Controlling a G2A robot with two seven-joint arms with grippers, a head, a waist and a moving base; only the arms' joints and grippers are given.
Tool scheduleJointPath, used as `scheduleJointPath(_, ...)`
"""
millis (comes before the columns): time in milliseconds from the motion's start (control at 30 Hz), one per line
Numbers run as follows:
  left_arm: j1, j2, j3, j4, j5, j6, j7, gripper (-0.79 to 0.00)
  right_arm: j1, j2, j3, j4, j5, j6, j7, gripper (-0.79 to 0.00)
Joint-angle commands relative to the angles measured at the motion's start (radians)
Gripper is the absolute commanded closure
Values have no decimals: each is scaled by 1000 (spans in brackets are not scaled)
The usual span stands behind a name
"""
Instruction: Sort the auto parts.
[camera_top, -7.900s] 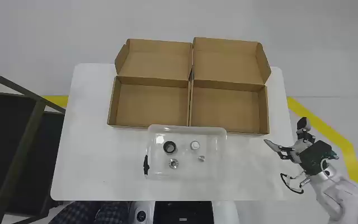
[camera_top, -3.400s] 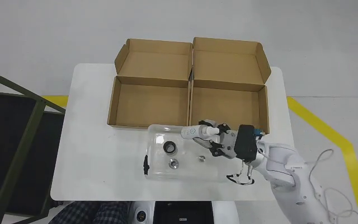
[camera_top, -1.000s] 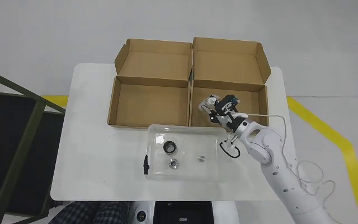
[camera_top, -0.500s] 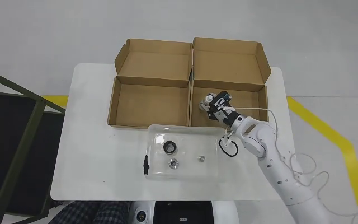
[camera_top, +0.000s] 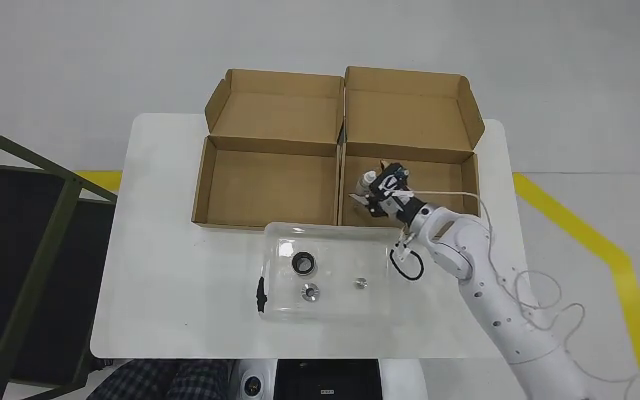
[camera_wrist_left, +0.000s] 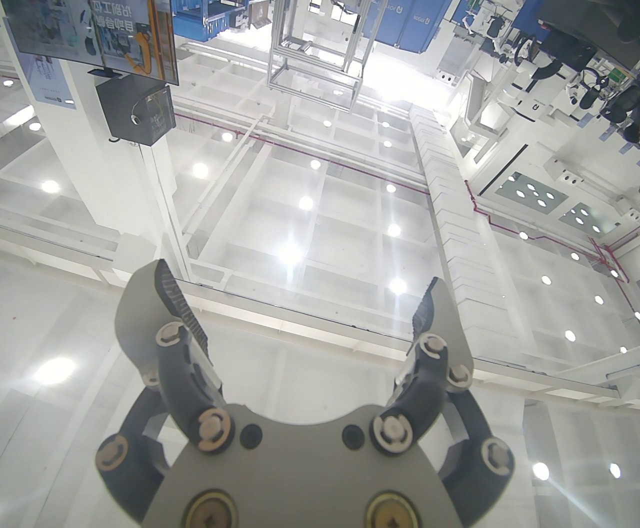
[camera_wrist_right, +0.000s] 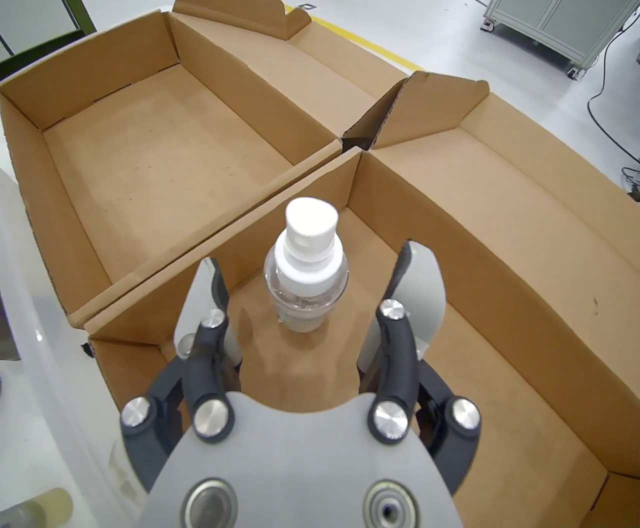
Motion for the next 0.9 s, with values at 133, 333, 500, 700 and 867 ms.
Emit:
scheduleJointPath(133,0,0,0,0,0,0,0,-785,-35,18,78,-107,-3,-70,2,-785)
scheduleJointPath(333,0,0,0,0,0,0,0,-785,-119,43,167,-264,10,-184,65,-785)
scheduleJointPath(500,0,0,0,0,0,0,0,-785,-201,59,204,-376,40,-297,117,-785)
scheduleJointPath(700,0,0,0,0,0,0,0,-785,-294,73,223,-472,39,-374,150,-785)
scheduleJointPath(867,0,0,0,0,0,0,0,-785,-350,84,233,-530,6,-426,164,-785)
